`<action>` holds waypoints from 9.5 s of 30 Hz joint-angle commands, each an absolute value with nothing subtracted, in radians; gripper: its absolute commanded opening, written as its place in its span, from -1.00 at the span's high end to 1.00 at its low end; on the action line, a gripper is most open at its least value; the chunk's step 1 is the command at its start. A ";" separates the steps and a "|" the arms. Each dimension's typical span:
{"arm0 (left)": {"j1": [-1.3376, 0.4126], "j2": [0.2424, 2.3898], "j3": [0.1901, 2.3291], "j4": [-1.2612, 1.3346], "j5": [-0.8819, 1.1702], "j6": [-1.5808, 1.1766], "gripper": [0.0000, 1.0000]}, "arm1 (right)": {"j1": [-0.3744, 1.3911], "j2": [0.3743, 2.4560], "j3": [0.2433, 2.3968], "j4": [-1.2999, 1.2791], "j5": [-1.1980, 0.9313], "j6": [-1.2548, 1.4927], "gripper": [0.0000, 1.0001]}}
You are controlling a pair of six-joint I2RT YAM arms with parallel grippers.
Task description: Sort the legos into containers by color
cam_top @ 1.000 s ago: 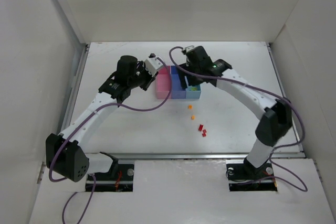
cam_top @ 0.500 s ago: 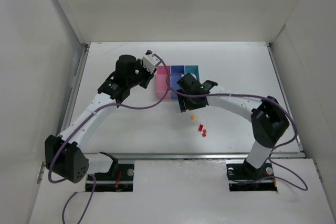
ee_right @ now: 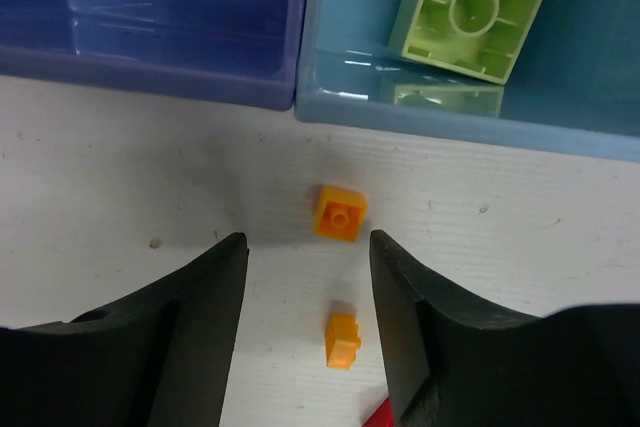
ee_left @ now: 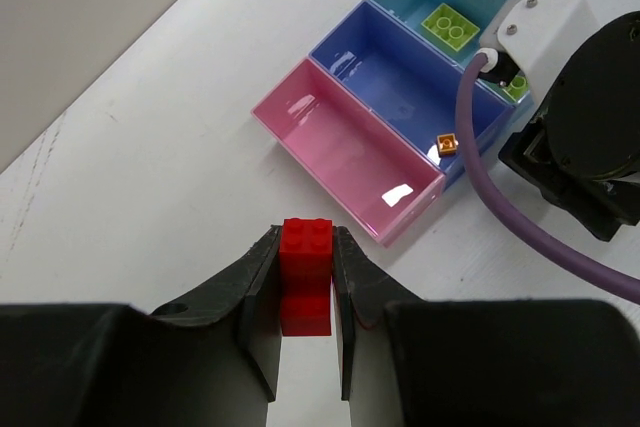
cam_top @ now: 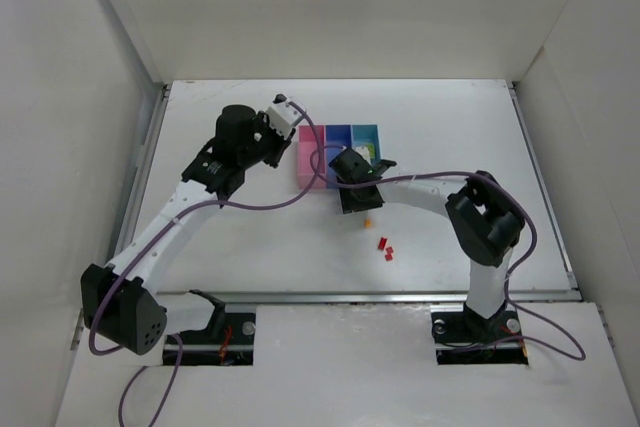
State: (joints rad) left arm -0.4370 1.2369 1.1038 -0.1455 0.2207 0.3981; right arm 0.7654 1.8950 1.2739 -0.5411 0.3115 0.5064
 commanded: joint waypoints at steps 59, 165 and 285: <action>-0.425 1.166 1.137 -0.156 0.146 0.391 1.00 | 0.624 1.933 1.689 -0.399 0.146 0.353 0.45; -0.425 1.175 1.137 -0.129 0.155 0.400 1.00 | 0.726 1.792 1.155 -0.555 0.078 0.437 -0.14; -0.744 1.784 1.118 -0.414 0.471 0.738 0.02 | 0.440 1.131 1.112 -0.640 -0.087 0.238 -0.28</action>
